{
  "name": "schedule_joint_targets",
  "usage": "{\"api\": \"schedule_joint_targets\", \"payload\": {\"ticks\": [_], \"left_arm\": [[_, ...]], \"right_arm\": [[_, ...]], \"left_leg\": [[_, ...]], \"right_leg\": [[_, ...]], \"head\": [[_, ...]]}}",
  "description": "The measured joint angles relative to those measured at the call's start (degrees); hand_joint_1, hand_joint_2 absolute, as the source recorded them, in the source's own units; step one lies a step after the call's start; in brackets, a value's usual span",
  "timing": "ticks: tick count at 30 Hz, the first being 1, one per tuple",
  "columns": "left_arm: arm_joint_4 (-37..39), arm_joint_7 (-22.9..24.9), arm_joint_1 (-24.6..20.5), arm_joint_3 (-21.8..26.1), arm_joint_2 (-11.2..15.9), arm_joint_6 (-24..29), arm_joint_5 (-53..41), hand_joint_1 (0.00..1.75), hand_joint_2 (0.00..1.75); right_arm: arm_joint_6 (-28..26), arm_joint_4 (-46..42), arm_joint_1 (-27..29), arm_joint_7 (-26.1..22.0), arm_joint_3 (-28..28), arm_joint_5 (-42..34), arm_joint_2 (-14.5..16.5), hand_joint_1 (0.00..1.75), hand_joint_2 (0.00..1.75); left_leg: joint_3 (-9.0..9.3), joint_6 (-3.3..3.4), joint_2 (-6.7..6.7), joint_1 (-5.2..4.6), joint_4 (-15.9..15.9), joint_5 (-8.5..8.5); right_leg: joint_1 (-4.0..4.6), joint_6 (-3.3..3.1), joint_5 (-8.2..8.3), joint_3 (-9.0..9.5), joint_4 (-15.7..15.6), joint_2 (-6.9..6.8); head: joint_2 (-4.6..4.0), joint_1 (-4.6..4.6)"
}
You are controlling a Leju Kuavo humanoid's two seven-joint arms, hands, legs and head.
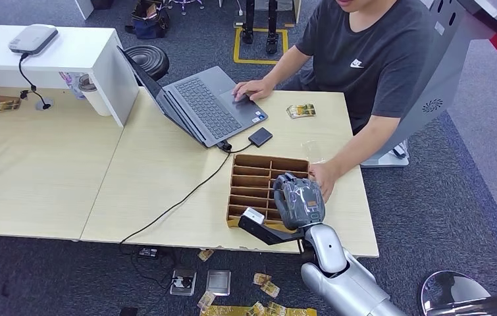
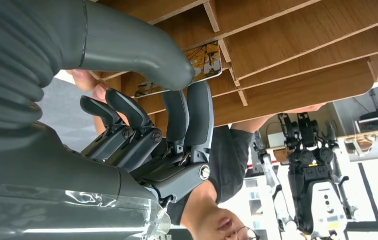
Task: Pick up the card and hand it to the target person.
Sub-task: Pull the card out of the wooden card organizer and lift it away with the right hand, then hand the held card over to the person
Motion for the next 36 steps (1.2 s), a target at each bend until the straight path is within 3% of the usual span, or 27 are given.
{"api": "schedule_joint_targets", "payload": {"ticks": [9, 25, 31, 36], "left_arm": [[0.0, 0.0, 0.0, 0.0, 0.0, 0.1, 0.0, 0.00, 0.00], [0.0, 1.0, 0.3, 0.1, -0.4, 0.3, 0.6, 0.00, 0.00], [0.0, -0.4, 0.1, 0.1, 0.0, -0.2, 0.1, 0.00, 0.00], [0.0, -0.9, 0.0, 0.1, 0.2, -0.4, -0.6, 0.00, 0.00]], "right_arm": [[-1.1, -3.6, 0.0, 2.5, -0.3, 2.4, -0.6, 1.75, 1.75], [-1.4, -25.9, -1.1, 3.4, -0.8, 2.6, -3.8, 1.75, 1.75], [0.2, -25.0, -3.9, 1.5, -0.3, 0.1, -3.7, 1.75, 1.75], [1.9, -15.7, -8.6, -1.0, 0.4, -1.2, -2.1, 1.75, 1.75]], "left_leg": [[0.00, 0.00, 0.00, 0.00, 0.0, 0.00], [0.01, 0.00, 0.02, 0.00, 0.0, 0.00], [0.01, 0.00, 0.01, 0.00, 0.0, 0.00], [-0.01, 0.01, -0.01, 0.00, 0.0, 0.02]], "right_leg": [[0.00, 0.00, 0.00, 0.01, 0.0, 0.00], [0.00, 0.00, 0.00, 0.02, 0.0, 0.01], [0.00, 0.00, 0.00, 0.03, 0.0, 0.01], [0.00, 0.00, 0.01, 0.04, 0.0, -0.01]], "head": [[0.00, 0.03], [0.00, 0.05], [0.00, -0.01], [0.00, -0.01]]}}
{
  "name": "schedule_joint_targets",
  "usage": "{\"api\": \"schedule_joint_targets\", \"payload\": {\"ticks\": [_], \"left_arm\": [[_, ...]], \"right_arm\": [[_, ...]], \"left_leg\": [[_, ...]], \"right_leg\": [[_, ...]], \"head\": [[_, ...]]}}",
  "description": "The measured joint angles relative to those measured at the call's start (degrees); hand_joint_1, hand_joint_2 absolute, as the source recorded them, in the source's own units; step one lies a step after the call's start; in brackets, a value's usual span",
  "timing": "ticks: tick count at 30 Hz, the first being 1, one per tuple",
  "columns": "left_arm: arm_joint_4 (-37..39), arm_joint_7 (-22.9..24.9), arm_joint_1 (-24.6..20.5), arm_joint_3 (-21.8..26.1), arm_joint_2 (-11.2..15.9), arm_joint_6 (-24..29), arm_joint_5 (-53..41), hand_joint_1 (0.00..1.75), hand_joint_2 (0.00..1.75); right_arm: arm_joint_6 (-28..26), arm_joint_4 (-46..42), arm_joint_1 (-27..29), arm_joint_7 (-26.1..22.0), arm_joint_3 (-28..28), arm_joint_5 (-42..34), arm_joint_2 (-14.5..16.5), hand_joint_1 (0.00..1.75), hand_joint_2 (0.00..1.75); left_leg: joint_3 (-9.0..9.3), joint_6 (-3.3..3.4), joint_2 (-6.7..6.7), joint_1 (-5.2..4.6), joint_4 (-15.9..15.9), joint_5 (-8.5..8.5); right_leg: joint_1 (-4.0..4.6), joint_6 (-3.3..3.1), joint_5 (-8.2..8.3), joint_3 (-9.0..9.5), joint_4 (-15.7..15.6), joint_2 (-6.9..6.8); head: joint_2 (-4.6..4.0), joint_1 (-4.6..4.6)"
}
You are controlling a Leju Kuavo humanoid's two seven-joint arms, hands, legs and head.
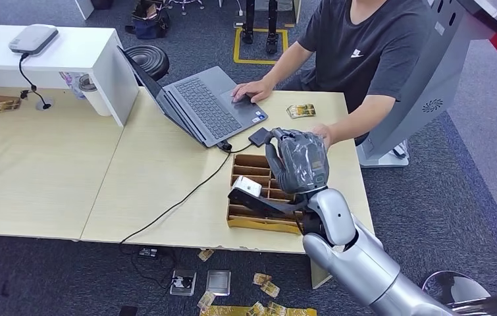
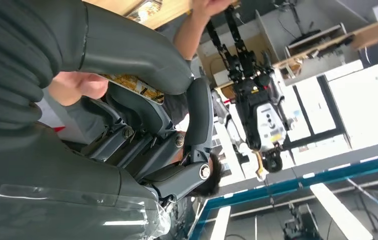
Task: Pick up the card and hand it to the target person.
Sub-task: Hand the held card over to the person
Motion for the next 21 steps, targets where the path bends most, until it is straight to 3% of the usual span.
{"api": "schedule_joint_targets", "payload": {"ticks": [9, 20, 21], "left_arm": [[0.0, -1.0, -0.1, -0.1, 0.1, -0.4, -0.8, 0.00, 0.00], [0.0, -1.0, -0.2, -0.1, 0.1, -0.5, -0.9, 0.00, 0.00], [0.0, -1.0, -0.2, -0.1, 0.1, -0.5, -0.8, 0.00, 0.00]], "right_arm": [[0.2, 16.9, -5.3, -1.4, 0.6, -0.7, 3.1, 1.75, 1.75], [0.1, 24.7, -6.7, -1.7, 1.0, -0.2, 4.9, 1.75, 1.75], [-0.2, 25.7, -6.9, -1.8, 1.0, 0.0, 5.3, 1.31, 1.75]], "left_leg": [[-0.05, 0.01, -0.01, 0.00, 0.0, 0.00], [-0.04, 0.01, -0.01, 0.00, 0.0, 0.00], [-0.05, 0.01, -0.01, 0.00, 0.0, 0.00]], "right_leg": [[0.00, 0.00, 0.00, -0.04, 0.0, -0.02], [0.00, 0.00, 0.00, -0.05, 0.0, -0.01], [0.00, 0.00, 0.00, -0.04, 0.0, -0.01]], "head": [[0.00, 0.04], [0.00, 0.02], [0.00, 0.03]]}}
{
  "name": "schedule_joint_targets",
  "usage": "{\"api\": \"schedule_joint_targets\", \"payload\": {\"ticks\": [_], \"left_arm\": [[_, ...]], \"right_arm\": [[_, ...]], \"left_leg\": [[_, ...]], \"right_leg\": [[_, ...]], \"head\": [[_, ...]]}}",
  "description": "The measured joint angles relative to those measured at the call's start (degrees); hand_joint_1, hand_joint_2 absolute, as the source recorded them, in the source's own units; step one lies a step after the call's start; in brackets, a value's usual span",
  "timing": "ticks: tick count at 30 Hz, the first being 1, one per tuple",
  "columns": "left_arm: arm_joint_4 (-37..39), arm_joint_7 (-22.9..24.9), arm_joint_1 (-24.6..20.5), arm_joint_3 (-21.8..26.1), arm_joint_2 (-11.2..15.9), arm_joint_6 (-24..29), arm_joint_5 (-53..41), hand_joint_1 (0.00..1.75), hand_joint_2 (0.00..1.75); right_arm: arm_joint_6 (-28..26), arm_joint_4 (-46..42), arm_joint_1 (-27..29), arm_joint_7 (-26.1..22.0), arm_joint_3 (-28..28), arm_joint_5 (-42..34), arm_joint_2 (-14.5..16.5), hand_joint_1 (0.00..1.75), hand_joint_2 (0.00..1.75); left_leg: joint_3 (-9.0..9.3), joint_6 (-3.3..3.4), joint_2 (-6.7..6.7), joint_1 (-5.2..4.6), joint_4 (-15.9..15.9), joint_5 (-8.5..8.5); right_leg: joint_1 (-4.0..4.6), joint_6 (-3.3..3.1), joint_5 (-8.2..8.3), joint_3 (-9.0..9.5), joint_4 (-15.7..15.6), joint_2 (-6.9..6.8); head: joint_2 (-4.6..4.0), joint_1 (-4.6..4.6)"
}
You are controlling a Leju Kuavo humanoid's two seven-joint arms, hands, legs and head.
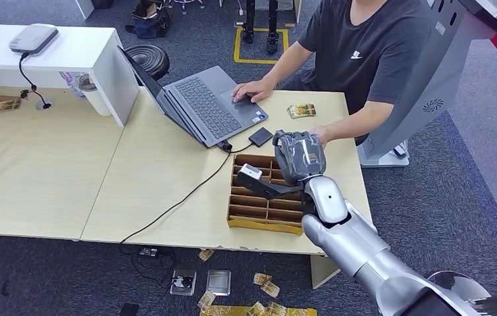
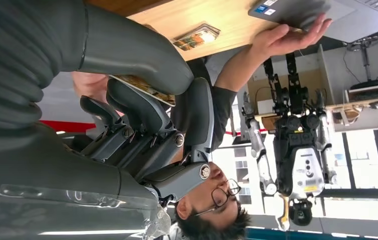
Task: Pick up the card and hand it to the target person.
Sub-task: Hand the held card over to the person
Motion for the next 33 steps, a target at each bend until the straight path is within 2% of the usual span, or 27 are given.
{"api": "schedule_joint_targets", "payload": {"ticks": [3, 9, 15, 22, 33], "left_arm": [[0.0, 0.0, 0.0, 0.0, 0.0, 0.3, 0.2, 0.00, 0.00], [0.0, 0.2, 0.0, 0.0, 0.0, 0.3, 0.7, 0.00, 0.00], [0.0, 0.6, 0.1, 0.0, 0.1, 0.3, 1.6, 0.00, 0.00], [0.0, 1.7, 0.2, 0.0, 0.2, 0.6, 2.7, 0.00, 0.00], [0.0, 4.6, 0.4, 0.2, -0.6, 1.5, 3.5, 0.00, 0.00]], "right_arm": [[-2.0, 3.8, -0.7, -0.4, 0.0, 0.6, 1.2, 0.00, 1.75], [-6.2, 4.9, -0.9, -1.5, 0.0, 0.9, 1.9, 0.00, 1.75], [-7.0, 0.7, 2.2, -1.5, -0.3, 0.9, 1.6, 0.00, 1.75], [-6.2, -9.8, 9.2, 2.3, -0.3, 1.0, -1.3, 0.03, 1.75], [-5.3, -20.4, 15.6, 4.5, -0.4, 0.4, -4.8, 0.26, 1.75]], "left_leg": [[0.00, 0.00, 0.00, 0.00, 0.0, 0.00], [0.02, 0.00, 0.00, 0.00, 0.0, 0.00], [0.04, 0.00, 0.00, 0.00, 0.0, 0.00], [0.03, 0.00, 0.01, 0.00, 0.0, -0.01], [0.05, 0.00, 0.02, 0.00, 0.0, 0.00]], "right_leg": [[0.00, 0.00, 0.00, 0.00, 0.0, 0.00], [0.00, 0.00, 0.00, 0.00, 0.0, 0.00], [0.00, 0.00, 0.00, 0.00, 0.0, 0.01], [0.00, 0.00, 0.00, -0.01, 0.0, 0.02], [0.00, 0.00, 0.00, 0.00, 0.0, 0.02]], "head": [[0.00, 0.01], [0.00, -0.02], [0.00, -0.02], [0.00, 0.04], [0.00, 0.02]]}}
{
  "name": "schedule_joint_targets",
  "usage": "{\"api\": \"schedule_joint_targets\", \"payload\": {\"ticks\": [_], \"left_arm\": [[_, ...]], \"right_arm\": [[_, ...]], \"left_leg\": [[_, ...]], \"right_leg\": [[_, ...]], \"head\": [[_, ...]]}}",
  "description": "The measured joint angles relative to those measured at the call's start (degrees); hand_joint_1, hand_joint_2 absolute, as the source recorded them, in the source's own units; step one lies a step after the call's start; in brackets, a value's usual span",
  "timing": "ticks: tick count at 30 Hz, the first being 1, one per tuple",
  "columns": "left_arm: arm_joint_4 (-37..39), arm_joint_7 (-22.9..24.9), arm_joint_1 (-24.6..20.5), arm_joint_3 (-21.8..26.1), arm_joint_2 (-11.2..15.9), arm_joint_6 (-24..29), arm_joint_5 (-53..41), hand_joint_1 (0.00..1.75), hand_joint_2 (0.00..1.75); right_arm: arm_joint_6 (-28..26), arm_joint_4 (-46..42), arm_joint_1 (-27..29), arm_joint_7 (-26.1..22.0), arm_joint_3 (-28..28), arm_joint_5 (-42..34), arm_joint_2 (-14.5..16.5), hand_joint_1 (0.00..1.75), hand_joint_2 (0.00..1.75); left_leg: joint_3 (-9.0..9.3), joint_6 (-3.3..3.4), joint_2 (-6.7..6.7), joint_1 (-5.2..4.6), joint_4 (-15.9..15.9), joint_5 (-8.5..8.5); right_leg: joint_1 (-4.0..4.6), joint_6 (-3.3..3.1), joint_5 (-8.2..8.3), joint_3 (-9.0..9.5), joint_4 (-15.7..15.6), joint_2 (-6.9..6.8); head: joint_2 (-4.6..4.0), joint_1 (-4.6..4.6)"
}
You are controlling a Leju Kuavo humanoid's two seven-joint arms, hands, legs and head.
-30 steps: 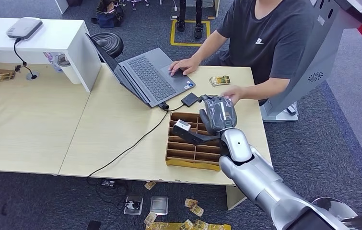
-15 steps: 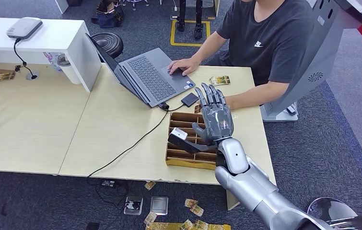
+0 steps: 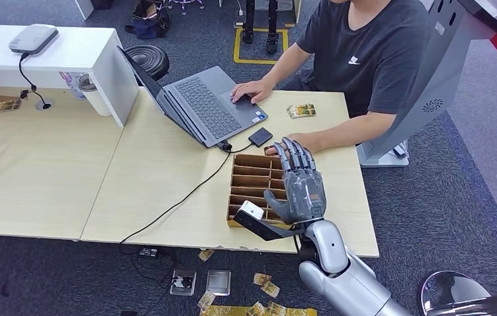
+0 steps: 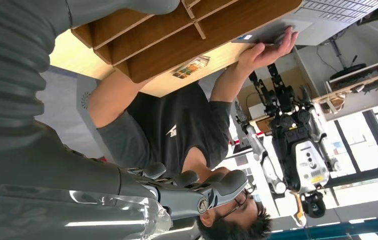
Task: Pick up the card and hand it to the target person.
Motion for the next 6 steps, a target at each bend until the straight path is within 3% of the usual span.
{"api": "schedule_joint_targets", "payload": {"ticks": [6], "left_arm": [[0.0, 0.0, 0.0, 0.0, -0.1, 0.0, 0.0, 0.00, 0.00]], "right_arm": [[0.3, -2.1, 1.3, 0.5, 0.0, -0.1, -0.7, 0.38, 1.75]], "left_leg": [[0.00, 0.00, 0.00, 0.00, 0.0, 0.00]], "right_leg": [[0.00, 0.00, 0.00, 0.00, 0.0, 0.00]], "head": [[0.00, -0.04]]}}
